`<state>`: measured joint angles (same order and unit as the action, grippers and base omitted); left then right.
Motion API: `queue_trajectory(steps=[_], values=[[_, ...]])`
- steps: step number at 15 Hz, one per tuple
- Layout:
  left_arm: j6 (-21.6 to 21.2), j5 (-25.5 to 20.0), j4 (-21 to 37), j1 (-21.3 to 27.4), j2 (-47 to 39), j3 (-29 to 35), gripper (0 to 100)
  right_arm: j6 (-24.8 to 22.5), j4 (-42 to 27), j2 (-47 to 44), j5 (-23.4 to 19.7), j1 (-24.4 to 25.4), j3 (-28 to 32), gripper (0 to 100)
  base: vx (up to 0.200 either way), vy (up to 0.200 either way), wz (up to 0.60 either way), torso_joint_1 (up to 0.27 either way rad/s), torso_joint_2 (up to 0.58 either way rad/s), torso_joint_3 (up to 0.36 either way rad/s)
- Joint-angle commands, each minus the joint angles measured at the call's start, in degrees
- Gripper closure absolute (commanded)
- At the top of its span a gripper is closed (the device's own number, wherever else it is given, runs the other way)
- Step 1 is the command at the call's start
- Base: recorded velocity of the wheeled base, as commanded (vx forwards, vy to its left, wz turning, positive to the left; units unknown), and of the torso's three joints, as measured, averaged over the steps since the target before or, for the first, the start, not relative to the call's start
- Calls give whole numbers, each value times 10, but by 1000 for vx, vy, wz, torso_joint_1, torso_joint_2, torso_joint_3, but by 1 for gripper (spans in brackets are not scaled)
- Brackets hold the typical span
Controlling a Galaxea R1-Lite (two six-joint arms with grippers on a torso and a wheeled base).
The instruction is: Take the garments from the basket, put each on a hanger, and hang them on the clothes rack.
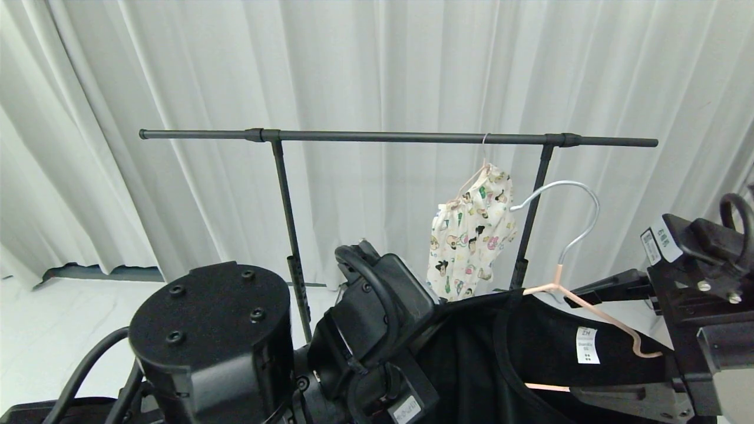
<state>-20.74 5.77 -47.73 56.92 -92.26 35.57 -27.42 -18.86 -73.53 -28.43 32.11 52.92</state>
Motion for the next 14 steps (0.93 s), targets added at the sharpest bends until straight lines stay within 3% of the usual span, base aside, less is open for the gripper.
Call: queue_trajectory(steps=[1, 6, 12, 13, 14], values=[[0, 0, 0, 0, 1, 0, 100, -10, 0, -16, 0, -3, 3, 0, 0, 0, 0, 0, 0, 0], [-12, 0, -17, 0, 1, -1, 100, -72, 4, -60, 0, -45, 3, 0, 0, 0, 0, 0, 0, 0], [-12, 1, -17, 0, -3, 0, 100, -77, 15, -58, 0, -50, 3, 0, 0, 0, 0, 0, 0, 0], [-12, 1, -17, 0, -4, 0, 100, -77, 20, -58, 0, -50, 2, 100, 0, 0, 0, 0, 0, 0], [-12, 1, -17, 0, -4, 1, 100, -77, 21, -58, 0, -50, 2, 100, 0, 0, 0, 0, 0, 0]])
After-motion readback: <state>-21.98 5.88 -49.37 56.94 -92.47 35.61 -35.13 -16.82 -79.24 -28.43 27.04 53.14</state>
